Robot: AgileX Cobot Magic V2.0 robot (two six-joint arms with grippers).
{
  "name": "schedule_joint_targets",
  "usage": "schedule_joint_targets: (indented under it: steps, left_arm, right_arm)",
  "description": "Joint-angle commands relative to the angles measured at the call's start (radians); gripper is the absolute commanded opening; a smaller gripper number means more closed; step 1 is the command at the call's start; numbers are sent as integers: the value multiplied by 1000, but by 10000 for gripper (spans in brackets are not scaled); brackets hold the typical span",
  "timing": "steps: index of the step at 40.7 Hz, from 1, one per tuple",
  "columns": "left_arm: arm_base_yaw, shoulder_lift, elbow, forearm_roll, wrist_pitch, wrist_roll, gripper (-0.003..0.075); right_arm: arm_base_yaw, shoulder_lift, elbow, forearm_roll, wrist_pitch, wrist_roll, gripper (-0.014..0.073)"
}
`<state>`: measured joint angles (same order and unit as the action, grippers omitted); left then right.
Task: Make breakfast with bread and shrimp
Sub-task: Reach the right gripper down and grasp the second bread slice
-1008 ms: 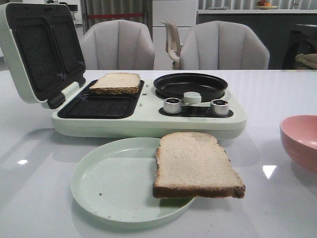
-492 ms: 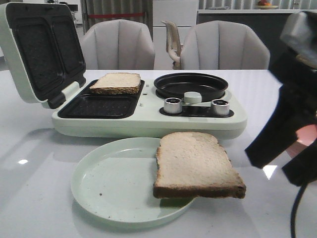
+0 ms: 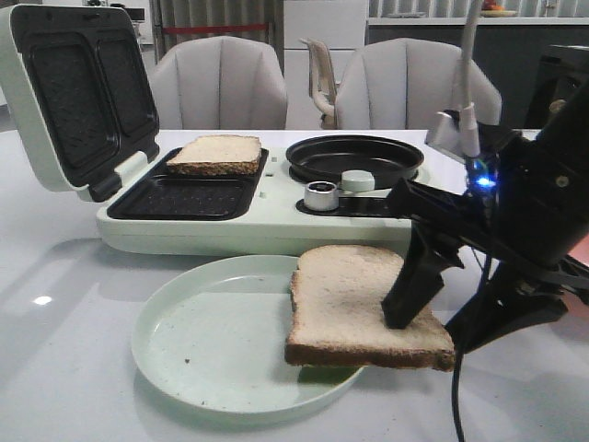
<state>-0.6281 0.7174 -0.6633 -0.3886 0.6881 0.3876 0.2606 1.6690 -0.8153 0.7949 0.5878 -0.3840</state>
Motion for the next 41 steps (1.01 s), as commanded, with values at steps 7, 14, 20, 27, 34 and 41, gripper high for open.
schedule_joint_targets:
  steps: [7,14,20,27,34,41]
  left_arm:
    - [0,-4,-26,-21,-71,0,329]
    - [0,-4,-26,-21,-71,0,329]
    - [0,-4,-26,-21,-71,0,329]
    - [0,-4,-26,-21,-71,0,329]
    - [0,-4,-26,-21,-71,0,329]
    - [0,-4,-26,-21,-71,0,329]
  right_arm:
    - [0,-1,-88,35,21,-10,432]
    - [0,-1,-89,35,33,-10,235]
    - [0,-1,-89,35,48,-10,131]
    - [0,-8,-89,34,73,-10,69]
    - [0,-60,-89,34,87,-10,40]
    - [0,-160,-90,52,144,-10,40]
